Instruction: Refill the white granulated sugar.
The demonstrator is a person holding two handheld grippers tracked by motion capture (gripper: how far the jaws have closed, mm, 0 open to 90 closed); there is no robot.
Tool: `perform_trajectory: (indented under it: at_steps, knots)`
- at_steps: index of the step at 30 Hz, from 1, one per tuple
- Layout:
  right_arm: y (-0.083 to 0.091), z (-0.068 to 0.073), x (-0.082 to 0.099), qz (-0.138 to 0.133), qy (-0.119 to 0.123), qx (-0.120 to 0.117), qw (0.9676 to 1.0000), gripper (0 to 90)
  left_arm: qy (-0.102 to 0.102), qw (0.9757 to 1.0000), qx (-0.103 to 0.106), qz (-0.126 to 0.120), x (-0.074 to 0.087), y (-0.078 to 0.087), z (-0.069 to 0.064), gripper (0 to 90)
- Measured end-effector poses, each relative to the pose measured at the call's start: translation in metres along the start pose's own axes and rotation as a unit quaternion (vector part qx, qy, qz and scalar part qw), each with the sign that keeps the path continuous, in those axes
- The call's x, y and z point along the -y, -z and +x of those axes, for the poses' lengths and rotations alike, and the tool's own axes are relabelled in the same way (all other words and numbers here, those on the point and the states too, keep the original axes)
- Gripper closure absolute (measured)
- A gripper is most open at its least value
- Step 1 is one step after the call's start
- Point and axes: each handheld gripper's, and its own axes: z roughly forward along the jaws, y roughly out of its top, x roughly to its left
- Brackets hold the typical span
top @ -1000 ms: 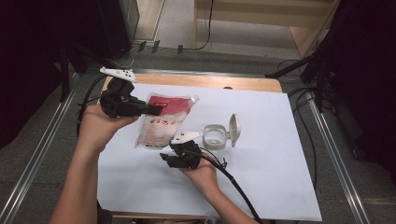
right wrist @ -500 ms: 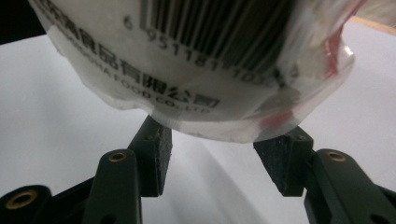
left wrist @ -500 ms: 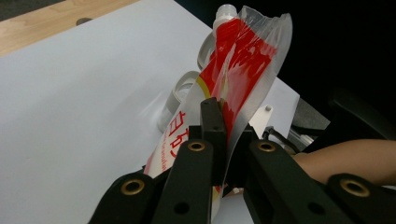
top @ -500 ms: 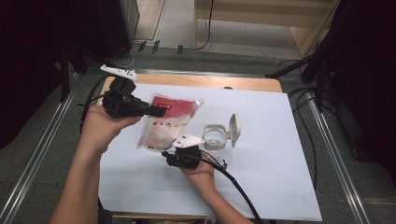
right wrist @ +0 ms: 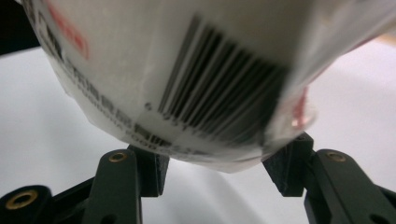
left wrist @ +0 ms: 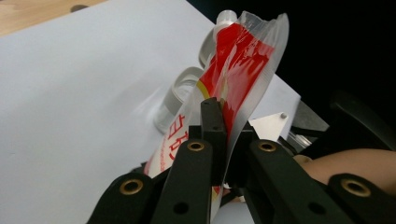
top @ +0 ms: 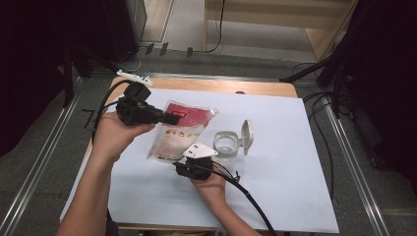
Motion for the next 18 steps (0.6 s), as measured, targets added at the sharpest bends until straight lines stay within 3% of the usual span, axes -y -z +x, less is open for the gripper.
perform_trajectory:
  at_steps: [5, 9, 12, 18]
  knots:
    - [0.0, 0.001, 0.0, 0.023, -0.021, -0.018, 0.9993, 48.0, -0.014, 0.999, -0.039, 0.013, -0.001, -0.008, -0.006, 89.2]
    - [0.004, 0.001, -0.001, 0.025, -0.021, -0.028, 0.9991, 49.8, -0.011, 0.9997, -0.02, 0.001, 0.0, -0.009, -0.002, 89.0]
    - [0.007, 0.002, -0.003, 0.01, -0.026, -0.031, 0.9991, 49.5, -0.005, 0.9996, 0.008, -0.026, -0.001, -0.004, -0.005, 90.0]
    - [0.011, -0.001, -0.006, -0.036, -0.01, 0.002, 0.9993, 48.2, 0.001, 0.9987, 0.033, -0.038, -0.004, 0.004, -0.014, 90.0]
